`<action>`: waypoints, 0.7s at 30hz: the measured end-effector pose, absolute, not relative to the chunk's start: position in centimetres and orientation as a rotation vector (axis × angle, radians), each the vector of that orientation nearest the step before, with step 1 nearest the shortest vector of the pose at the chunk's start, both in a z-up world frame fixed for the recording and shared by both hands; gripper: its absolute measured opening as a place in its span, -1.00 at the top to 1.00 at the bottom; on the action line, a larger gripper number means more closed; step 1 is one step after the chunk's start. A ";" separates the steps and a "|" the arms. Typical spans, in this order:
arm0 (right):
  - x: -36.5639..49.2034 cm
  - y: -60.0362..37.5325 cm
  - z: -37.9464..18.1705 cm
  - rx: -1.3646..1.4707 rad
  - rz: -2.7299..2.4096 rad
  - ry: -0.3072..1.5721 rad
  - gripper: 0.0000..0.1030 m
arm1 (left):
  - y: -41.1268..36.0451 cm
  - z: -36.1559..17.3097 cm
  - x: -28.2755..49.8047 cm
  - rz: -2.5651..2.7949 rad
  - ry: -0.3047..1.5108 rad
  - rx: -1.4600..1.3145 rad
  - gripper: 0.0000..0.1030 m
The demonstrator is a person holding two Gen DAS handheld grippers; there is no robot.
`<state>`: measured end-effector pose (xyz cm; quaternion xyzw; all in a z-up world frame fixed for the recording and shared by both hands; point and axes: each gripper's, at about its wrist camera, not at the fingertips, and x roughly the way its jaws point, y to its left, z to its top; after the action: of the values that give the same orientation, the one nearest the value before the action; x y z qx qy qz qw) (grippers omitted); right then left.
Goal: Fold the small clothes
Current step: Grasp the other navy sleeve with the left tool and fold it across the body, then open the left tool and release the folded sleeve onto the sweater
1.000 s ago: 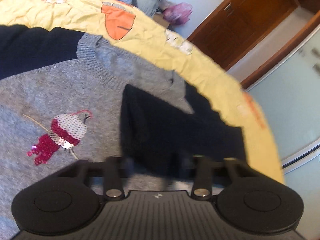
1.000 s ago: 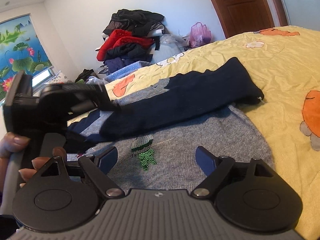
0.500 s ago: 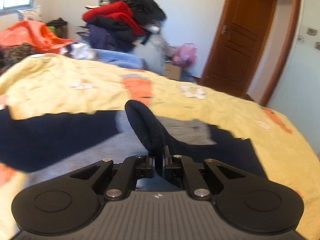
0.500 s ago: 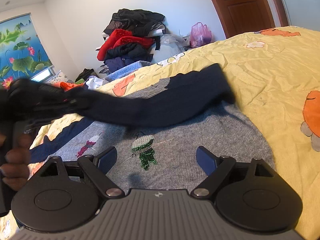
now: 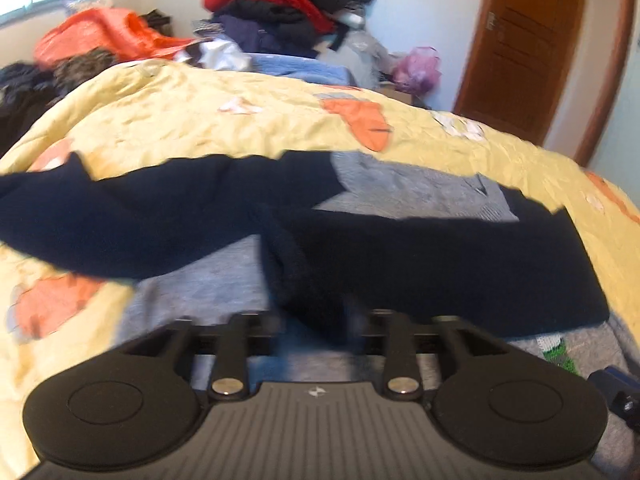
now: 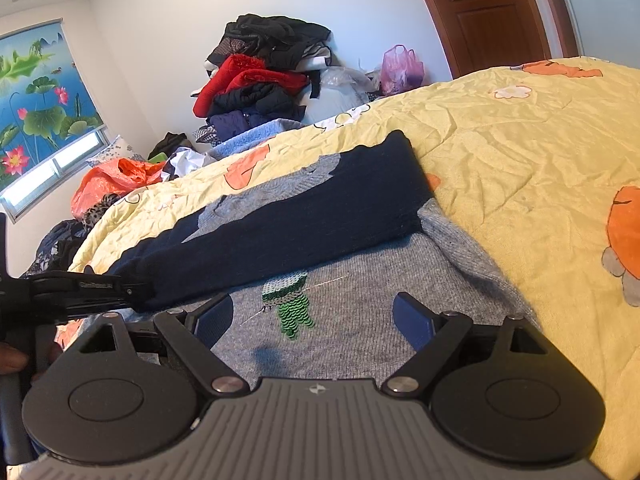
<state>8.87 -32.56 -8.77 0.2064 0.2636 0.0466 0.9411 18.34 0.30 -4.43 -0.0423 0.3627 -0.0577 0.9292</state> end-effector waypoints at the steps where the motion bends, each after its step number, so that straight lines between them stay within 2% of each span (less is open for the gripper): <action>1: 8.9 -32.6 -8.8 0.420 0.095 0.538 -0.71 | 1.3 -4.0 17.8 -0.112 0.705 -0.114 -0.26; 2: 9.0 -32.5 -8.8 0.418 0.095 0.539 -0.71 | 2.3 -3.4 16.9 -0.110 0.652 -0.146 -0.43; 5: 9.0 -32.1 -8.6 0.381 0.081 0.546 -0.70 | 4.2 -1.7 15.4 -0.125 0.541 -0.216 -0.43; 8: 9.4 -30.6 -6.7 0.257 0.082 0.495 -0.69 | 3.6 -0.9 16.2 -0.149 0.531 -0.205 -0.43; 11: 11.9 -29.6 -3.9 0.160 0.115 0.442 -0.79 | 2.3 -1.5 17.8 -0.184 0.537 -0.202 -0.43; 12: 13.4 -29.5 -3.4 0.134 0.114 0.453 -0.84 | 2.0 -2.0 18.5 -0.198 0.555 -0.214 -0.43; 17: 20.8 -30.0 -4.6 0.051 0.067 0.615 -0.78 | 0.5 -5.4 21.4 -0.194 0.693 -0.212 -0.43; 21: 22.0 -29.8 -8.1 0.004 0.032 0.722 -0.82 | -1.1 -7.1 20.7 -0.188 0.656 -0.035 -0.44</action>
<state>21.99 -29.82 -8.06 0.0020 0.3533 0.0156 0.9354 20.71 -1.11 -7.08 -0.0173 0.3215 -0.0920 0.9423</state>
